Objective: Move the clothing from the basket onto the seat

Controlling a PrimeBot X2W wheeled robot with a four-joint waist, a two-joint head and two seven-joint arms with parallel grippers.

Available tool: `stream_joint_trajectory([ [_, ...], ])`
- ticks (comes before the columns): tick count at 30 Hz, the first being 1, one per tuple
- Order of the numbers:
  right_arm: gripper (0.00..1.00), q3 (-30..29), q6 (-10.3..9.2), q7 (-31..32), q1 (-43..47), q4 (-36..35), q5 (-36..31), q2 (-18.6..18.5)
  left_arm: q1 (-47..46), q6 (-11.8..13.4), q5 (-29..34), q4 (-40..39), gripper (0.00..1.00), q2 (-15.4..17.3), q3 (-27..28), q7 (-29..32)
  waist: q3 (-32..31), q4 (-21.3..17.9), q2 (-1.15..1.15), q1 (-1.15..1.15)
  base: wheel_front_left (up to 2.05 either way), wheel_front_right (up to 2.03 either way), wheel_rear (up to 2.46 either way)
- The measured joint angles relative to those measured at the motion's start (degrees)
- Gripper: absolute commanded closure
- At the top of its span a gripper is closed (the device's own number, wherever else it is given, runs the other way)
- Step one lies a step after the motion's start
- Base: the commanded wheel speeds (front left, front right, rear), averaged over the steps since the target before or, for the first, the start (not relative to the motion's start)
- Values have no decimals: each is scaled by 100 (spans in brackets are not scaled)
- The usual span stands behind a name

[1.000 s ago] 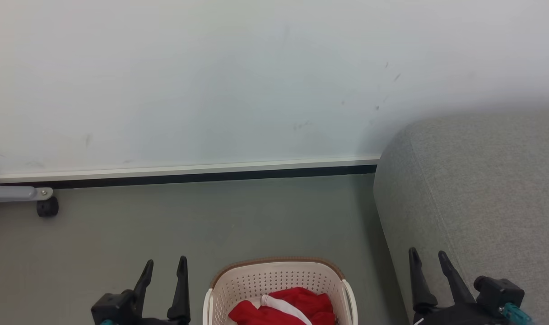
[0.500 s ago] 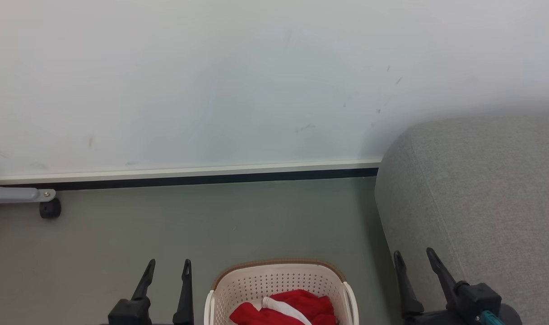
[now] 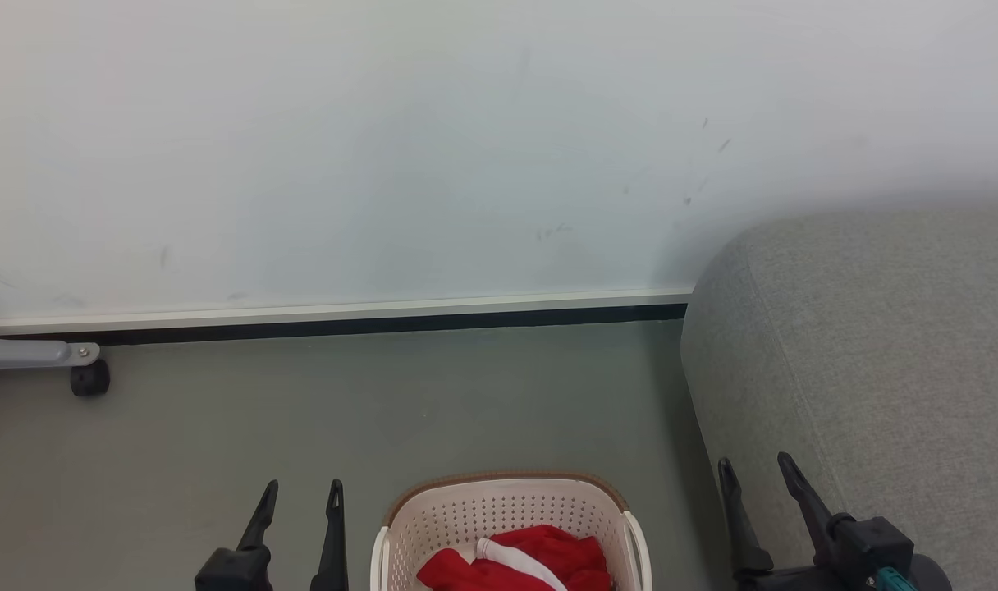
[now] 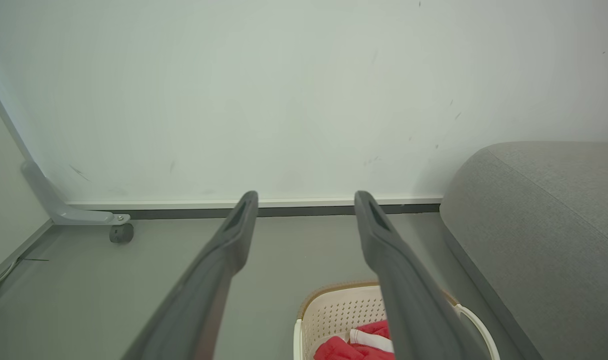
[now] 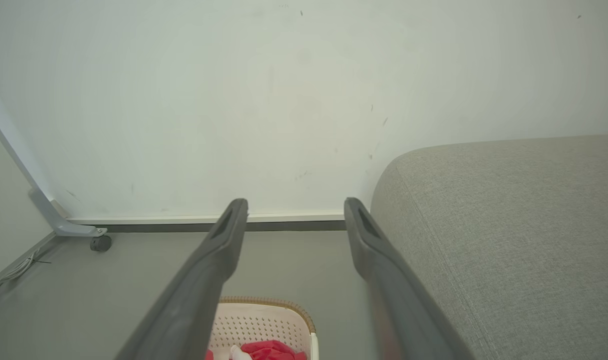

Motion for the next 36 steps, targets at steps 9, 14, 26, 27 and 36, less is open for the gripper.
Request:
stream_joint_trajectory([
  [9, 0, -42, 1, 0, 12, 0, -16, 1, 0, -44, 0, 46, 0, -21, 47, 0, 7, 6, 0, 0, 0, 0, 0],
  [14, 0, -58, 5, 0, 62, -1, -24, 2, 0, -45, 0, 49, 0, -38, 65, 0, 20, 12, 0, 0, 0, 0, 0],
  [26, 0, -135, 7, 0, 87, -111, -89, 8, -13, -102, 166, 11, 0, -48, 42, 0, 196, 38, 0, 0, 0, 0, 0],
  [27, 0, -138, 7, 0, 87, -149, -105, 8, -16, -105, 170, -5, 0, -48, 22, 0, 229, 41, 0, 0, 0, 0, 0],
  [36, 0, -280, 5, -1, 9, -445, -190, -12, -265, -252, 316, 29, 0, -87, -248, 0, 751, 30, 0, 0, 0, 0, 0],
])
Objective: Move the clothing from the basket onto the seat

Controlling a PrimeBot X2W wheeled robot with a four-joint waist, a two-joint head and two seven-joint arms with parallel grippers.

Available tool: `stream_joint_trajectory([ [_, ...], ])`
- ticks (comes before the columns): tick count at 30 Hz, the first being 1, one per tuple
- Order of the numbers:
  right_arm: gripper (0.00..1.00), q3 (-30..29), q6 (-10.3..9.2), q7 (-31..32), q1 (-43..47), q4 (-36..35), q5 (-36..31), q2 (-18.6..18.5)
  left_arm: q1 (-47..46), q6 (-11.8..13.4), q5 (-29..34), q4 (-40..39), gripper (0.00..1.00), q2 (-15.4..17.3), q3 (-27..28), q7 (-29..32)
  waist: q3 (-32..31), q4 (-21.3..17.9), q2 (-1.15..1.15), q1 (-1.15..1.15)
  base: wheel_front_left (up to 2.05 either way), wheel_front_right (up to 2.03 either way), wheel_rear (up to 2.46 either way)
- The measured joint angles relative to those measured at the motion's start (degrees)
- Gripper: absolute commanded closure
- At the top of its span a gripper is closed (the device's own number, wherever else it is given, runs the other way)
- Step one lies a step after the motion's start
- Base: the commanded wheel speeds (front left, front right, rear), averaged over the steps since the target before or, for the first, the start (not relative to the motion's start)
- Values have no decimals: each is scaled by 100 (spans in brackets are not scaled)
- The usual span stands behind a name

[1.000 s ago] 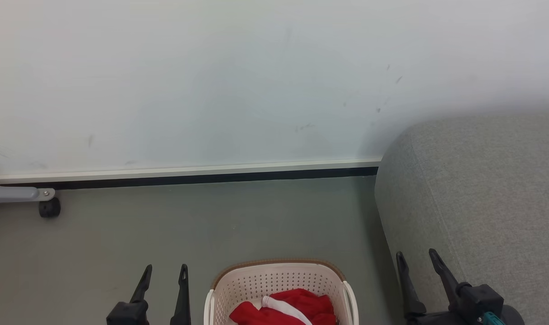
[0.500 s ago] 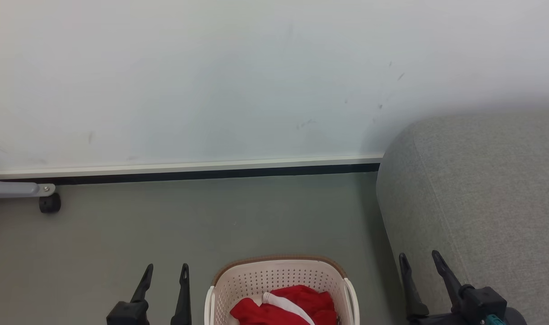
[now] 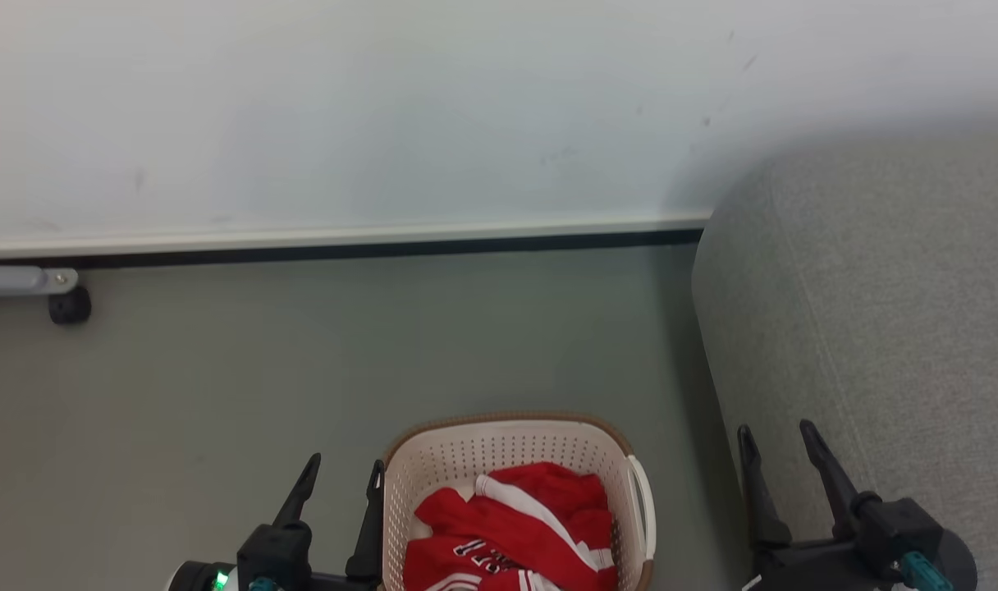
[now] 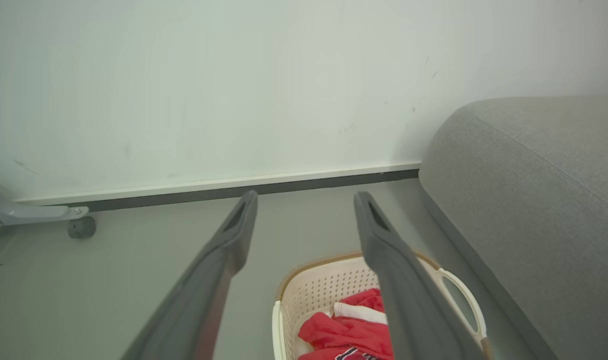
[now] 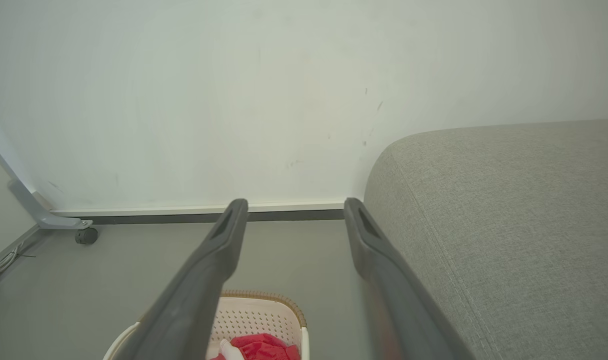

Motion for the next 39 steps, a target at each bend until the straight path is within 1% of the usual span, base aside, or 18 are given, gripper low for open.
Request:
stream_joint_trajectory([
  [4, 0, -45, -4, 0, -149, -87, -51, -1, -101, -52, 56, 181, 0, -12, -129, 0, 300, -38, 0, 0, 0, 0, 0],
  [7, 0, -91, -5, 0, -256, -177, -93, -2, -270, -110, 219, 310, 0, -23, -272, 0, 533, -91, 1, 0, 0, 0, 0],
  [11, 0, -105, -5, -1, -358, -311, -146, -18, -627, -201, 341, 530, 0, -54, -482, 0, 854, -193, 0, 1, 0, 0, 0],
  [17, 0, -183, -7, -18, -683, -512, -185, -20, -1135, -263, 531, 932, 0, -79, -736, 19, 1338, -381, 1, 1, 0, 0, 0],
  [19, 0, -202, -7, -25, -832, -557, -194, -21, -1325, -344, 641, 1088, 0, -88, -836, 78, 1504, -446, 1, 1, 0, 0, 0],
  [22, 0, -198, -5, -26, -1062, -648, -261, -20, -1588, -360, 734, 1338, 0, -96, -951, 164, 1755, -539, 1, 1, 0, 0, 0],
  [25, 0, -204, -3, -41, -1271, -759, -320, -22, -1823, -457, 843, 1572, 0, -94, -1072, 253, 2010, -626, 1, 1, 0, 0, 0],
  [39, 0, -275, 11, -41, -1842, -1265, -456, -80, -2858, -536, 1282, 2484, 0, -131, -1486, 592, 3227, -888, 1, 1, 0, 0, 0],
])
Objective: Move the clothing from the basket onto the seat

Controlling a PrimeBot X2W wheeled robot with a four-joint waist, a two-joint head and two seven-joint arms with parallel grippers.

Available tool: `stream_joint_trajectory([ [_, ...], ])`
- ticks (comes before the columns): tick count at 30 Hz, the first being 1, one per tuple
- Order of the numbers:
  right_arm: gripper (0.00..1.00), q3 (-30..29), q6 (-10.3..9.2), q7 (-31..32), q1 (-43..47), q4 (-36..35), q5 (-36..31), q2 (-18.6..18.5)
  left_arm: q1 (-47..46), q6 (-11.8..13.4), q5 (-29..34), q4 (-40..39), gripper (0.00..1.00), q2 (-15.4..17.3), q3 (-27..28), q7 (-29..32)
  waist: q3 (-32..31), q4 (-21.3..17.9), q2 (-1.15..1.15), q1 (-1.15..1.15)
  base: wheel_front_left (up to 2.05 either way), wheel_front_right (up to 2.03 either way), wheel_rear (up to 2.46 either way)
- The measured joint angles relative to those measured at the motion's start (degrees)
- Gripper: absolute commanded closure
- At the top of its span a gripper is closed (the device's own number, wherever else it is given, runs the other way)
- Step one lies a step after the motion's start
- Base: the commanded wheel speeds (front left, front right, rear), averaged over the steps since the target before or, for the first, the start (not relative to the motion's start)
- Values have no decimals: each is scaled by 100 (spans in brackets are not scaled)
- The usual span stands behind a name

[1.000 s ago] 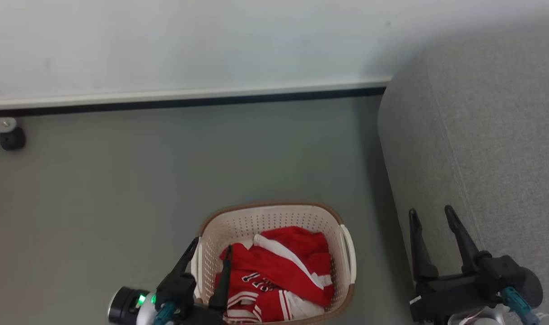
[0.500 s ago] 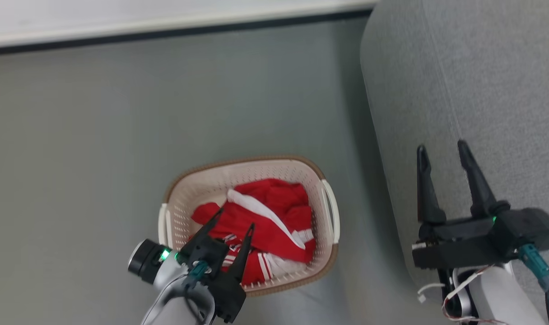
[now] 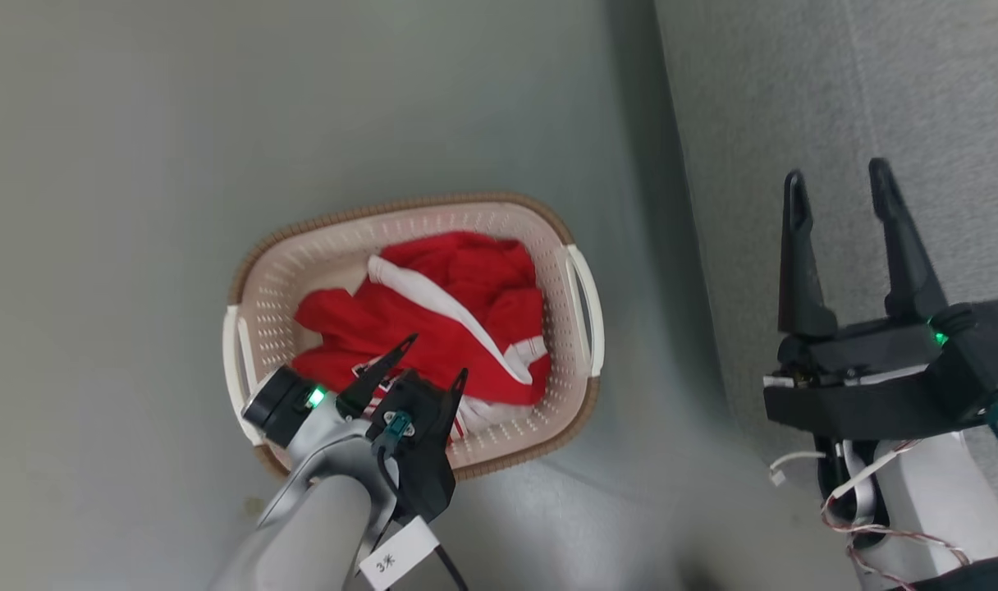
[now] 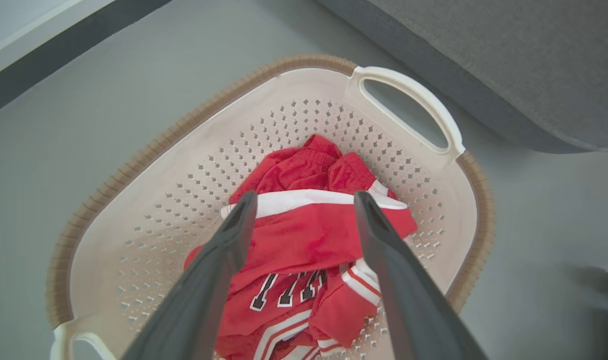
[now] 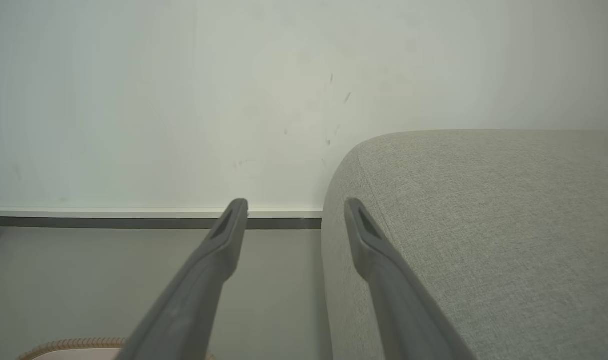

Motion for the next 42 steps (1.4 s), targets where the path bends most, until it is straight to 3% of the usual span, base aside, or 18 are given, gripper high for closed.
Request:
stream_joint_trajectory([
  [19, 0, 22, 51, -1, -793, -437, -202, 82, -1216, -66, 328, 888, 0, -23, -389, 332, 1587, -194, 0, 0, 0, 0, 0],
  [31, 0, 91, 93, -9, -929, -419, -275, 179, -1631, 32, 370, 1277, 0, -32, -438, 376, 1994, -314, 0, -1, 0, 0, 0],
  [32, 0, 96, 94, -10, -935, -419, -294, 185, -1675, 66, 370, 1335, 51, -31, -439, 385, 2020, -337, 0, -1, 0, 0, 0],
  [33, 0, 97, 98, -10, -941, -419, -294, 190, -1694, 91, 367, 1349, 84, -31, -447, 393, 2031, -348, 0, -1, 0, 0, 0],
  [34, 0, 98, 102, -13, -949, -416, -296, 194, -1721, 97, 363, 1352, 100, -31, -455, 393, 2041, -359, -1, -1, 0, 0, 0],
  [42, 0, 92, 144, -19, -1024, -202, -299, 254, -1757, 191, 124, 1333, 100, -31, -589, 204, 1964, -389, -1, -2, 0, 0, 0],
])
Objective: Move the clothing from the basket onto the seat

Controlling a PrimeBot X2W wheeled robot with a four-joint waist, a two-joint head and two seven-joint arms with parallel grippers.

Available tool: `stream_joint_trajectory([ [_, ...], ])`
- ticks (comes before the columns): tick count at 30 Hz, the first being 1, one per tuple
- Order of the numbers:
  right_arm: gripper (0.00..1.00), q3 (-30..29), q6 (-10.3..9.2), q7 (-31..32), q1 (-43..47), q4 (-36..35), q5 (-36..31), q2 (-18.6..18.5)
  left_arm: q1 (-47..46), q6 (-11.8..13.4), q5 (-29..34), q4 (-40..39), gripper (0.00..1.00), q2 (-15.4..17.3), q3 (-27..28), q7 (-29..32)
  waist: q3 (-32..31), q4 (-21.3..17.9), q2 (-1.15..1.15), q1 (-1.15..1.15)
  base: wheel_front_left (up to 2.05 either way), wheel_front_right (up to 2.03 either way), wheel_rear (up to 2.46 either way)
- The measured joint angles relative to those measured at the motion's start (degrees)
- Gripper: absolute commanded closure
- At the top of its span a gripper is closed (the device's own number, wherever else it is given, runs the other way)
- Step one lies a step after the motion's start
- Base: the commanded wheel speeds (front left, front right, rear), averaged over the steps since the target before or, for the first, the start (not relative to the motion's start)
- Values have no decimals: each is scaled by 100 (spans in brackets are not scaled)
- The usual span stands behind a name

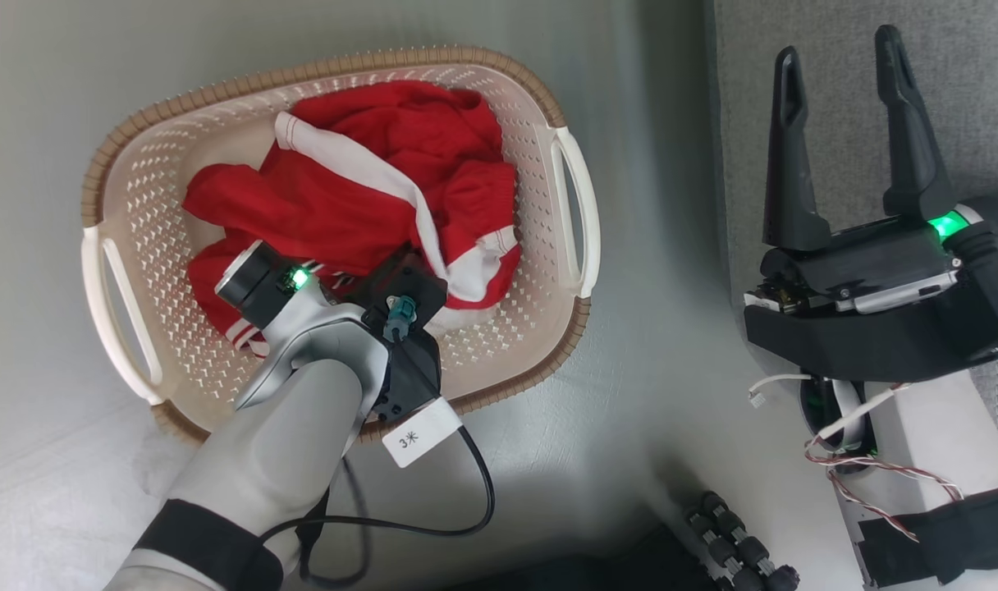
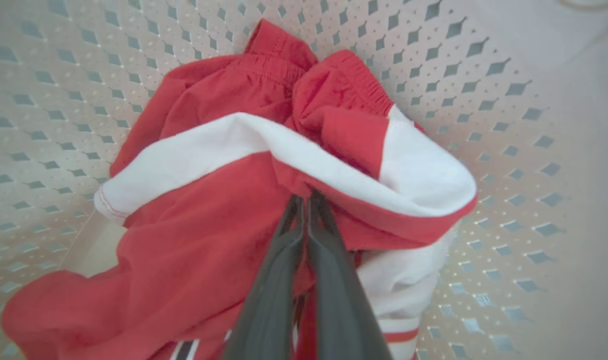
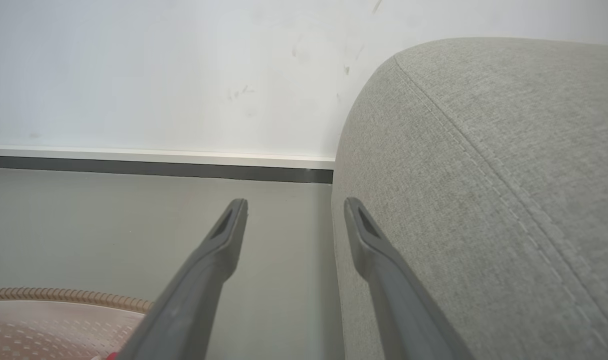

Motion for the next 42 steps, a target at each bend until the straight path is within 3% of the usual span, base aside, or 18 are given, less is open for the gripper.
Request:
stream_joint_trajectory([
  [9, 0, -73, 48, 2, -16, 427, 1, 33, 61, 51, -548, -276, 100, 0, -55, -517, -357, 90, 0, 0, 0, 0, 0],
  [24, 0, -364, 100, 3, 298, 1054, 19, -2, 446, -9, -1534, -891, 100, -12, -177, -782, -1436, 435, 0, 0, 0, 0, 0],
  [34, 0, -531, 110, 3, 693, 1437, 60, -63, 496, -112, -1871, -1105, 100, -26, -66, -795, -2267, 700, 0, -1, 0, 0, 0],
  [42, 0, -495, 229, 13, 844, 1715, 65, -41, 494, -214, -1942, -1283, 100, -37, 196, -797, -2953, 879, 0, -1, 0, 0, 0],
])
